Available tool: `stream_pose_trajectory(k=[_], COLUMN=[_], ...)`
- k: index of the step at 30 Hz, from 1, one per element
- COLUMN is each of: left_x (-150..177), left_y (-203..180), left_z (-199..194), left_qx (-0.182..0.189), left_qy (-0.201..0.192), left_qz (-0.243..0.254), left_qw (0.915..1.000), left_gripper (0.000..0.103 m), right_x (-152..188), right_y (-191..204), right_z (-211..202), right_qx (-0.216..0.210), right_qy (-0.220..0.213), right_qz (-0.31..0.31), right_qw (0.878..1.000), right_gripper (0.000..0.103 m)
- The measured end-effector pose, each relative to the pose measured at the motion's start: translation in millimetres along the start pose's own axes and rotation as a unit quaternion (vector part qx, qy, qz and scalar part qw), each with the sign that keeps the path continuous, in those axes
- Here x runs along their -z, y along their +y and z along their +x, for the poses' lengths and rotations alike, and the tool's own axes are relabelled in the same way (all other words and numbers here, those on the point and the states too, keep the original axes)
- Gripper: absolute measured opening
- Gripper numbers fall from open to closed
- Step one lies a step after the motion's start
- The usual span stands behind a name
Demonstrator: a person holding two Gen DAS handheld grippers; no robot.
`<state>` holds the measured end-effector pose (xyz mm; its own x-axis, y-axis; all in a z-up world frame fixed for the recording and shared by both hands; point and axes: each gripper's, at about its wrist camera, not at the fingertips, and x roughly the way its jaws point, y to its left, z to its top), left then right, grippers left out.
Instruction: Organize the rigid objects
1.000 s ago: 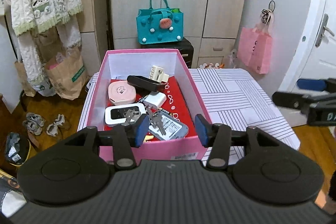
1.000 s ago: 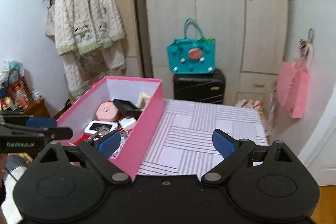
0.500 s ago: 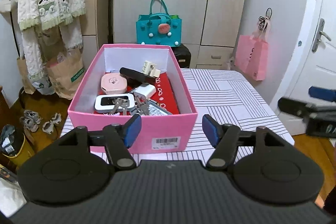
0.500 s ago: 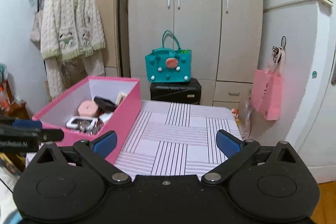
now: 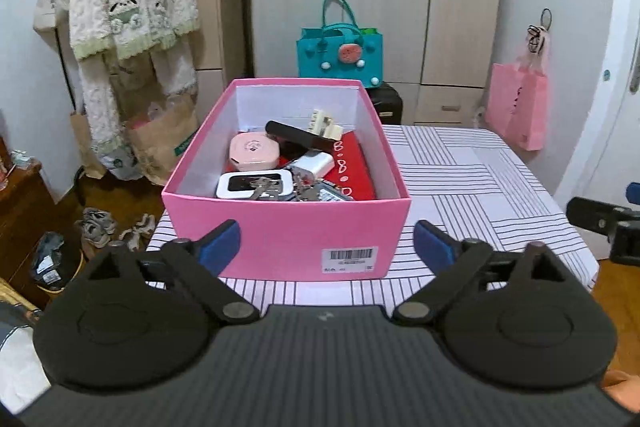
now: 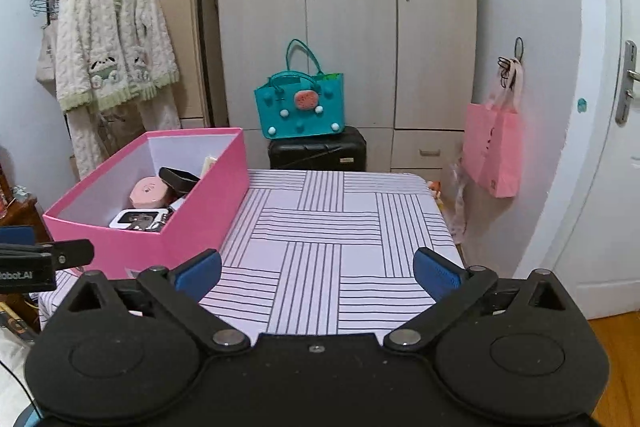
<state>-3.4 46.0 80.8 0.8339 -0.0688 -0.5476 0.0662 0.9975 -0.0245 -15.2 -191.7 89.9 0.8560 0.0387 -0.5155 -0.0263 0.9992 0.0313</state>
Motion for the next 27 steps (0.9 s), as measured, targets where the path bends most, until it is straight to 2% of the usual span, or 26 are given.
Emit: stream_pose_trajectory(k=[4, 13, 18, 24, 27], left_x=[1.1, -0.5, -0.5, 1.2, 1.7], left_y=[-2.4, -9.4, -14.2, -16.7, -15.2], left_z=[0.5, 4.1, 9.0, 7.3, 7.7], left_qx=[-0.013, -0.029, -0.030, -0.038, -0.039], left_qy=[0.001, 0.029, 0.053, 0.040, 0.038], left_qz=[0.004, 0.007, 0.018, 0.023, 0.016], left_qw=[0.9999, 0.9991, 0.9980, 0.9982, 0.9984], left_gripper=[0.103, 0.103, 0.103, 0.103, 0.103], right_x=[3.9, 6.3, 5.0, 9.4, 10.1], right_y=[-2.8, 0.1, -5.4, -3.9, -5.7], right_z=[-0.6, -6.1, -4.0, 2.6, 6.0], right_qx=[0.004, 0.029, 0.029, 0.041, 0.032], right_qy=[-0.004, -0.011, -0.013, -0.012, -0.012], right_qz=[0.005, 0.012, 0.040, 0.027, 0.029], right_qw=[1.000, 0.999, 0.999, 0.999, 0.999], right_gripper=[0.103, 0.103, 0.103, 0.103, 0.103])
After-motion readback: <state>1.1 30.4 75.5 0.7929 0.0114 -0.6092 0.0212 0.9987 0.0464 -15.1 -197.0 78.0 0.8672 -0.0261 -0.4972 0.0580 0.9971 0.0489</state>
